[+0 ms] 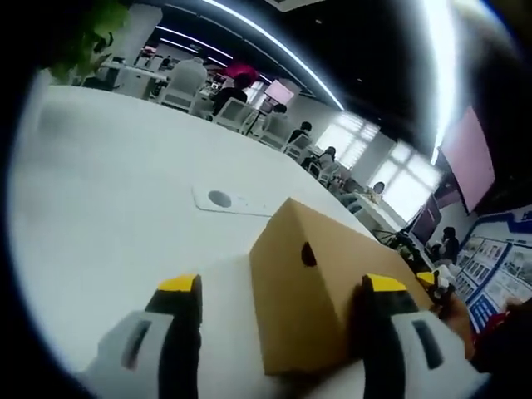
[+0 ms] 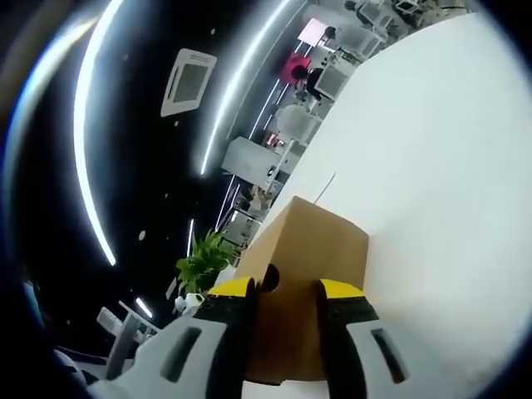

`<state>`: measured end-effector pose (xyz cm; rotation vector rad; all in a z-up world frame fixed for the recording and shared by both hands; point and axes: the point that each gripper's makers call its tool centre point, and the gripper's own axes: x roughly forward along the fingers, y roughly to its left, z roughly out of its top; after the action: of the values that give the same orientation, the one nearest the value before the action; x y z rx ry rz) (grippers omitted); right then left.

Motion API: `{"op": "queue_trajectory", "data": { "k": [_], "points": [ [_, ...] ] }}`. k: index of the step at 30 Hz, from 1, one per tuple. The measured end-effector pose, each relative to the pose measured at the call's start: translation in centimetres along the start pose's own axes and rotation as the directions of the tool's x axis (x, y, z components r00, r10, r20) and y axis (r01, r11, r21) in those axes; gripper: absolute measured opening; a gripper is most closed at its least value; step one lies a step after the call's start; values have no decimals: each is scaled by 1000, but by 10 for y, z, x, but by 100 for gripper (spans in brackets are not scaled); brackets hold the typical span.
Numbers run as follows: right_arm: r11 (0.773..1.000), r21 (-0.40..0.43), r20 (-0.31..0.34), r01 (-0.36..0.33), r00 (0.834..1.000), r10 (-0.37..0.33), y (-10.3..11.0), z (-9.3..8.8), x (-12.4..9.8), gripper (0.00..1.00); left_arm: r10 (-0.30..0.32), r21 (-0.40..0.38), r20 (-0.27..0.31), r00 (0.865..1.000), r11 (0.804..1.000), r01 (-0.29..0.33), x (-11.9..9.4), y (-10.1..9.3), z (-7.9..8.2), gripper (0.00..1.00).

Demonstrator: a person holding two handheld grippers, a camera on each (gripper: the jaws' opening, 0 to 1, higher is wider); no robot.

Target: Operate the shoe box by opening the lid, removing the specified soft item, and placing it in the target area until the item is outside and the box remains undamaged.

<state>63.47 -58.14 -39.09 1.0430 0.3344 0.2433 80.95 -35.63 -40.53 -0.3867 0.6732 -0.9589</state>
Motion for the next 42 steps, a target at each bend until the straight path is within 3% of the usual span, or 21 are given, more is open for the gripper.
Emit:
{"op": "queue_trajectory", "data": {
  "k": [7, 12, 19, 23, 30, 34, 42],
  "points": [
    [1000, -1, 3, 5, 1000, -5, 1, -2, 0, 29, -41, -58, -3, 999, 997, 41, 2, -2, -4, 80],
    [1000, 5, 9, 5, 1000, -5, 1, -1, -1, 29, -59, -155, 0, 998, 986, 58, 4, 1, -10, 83],
    [1000, 2, 6, 6, 1000, -6, 0, 0, -1, 29, -85, -172, -2, 996, 982, 83, 5, -2, -11, 81],
    [1000, 4, 6, 5, 1000, -5, 0, 0, -1, 29, -129, -238, 2, 992, 963, 125, 6, -6, -15, 79],
    [1000, 4, 4, 6, 1000, -6, -1, 1, -2, 29, -190, -298, 10, 982, 937, 185, 6, -16, -16, 67],
    [1000, 0, -2, 8, 1000, -8, -1, 2, -2, 29, -193, -307, 12, 981, 933, 187, 6, -17, -16, 67],
    [1000, -5, -5, 14, 1000, -14, 0, 2, -2, 29, -222, -317, 17, 975, 923, 216, 6, -23, -14, 58]
  ]
}}
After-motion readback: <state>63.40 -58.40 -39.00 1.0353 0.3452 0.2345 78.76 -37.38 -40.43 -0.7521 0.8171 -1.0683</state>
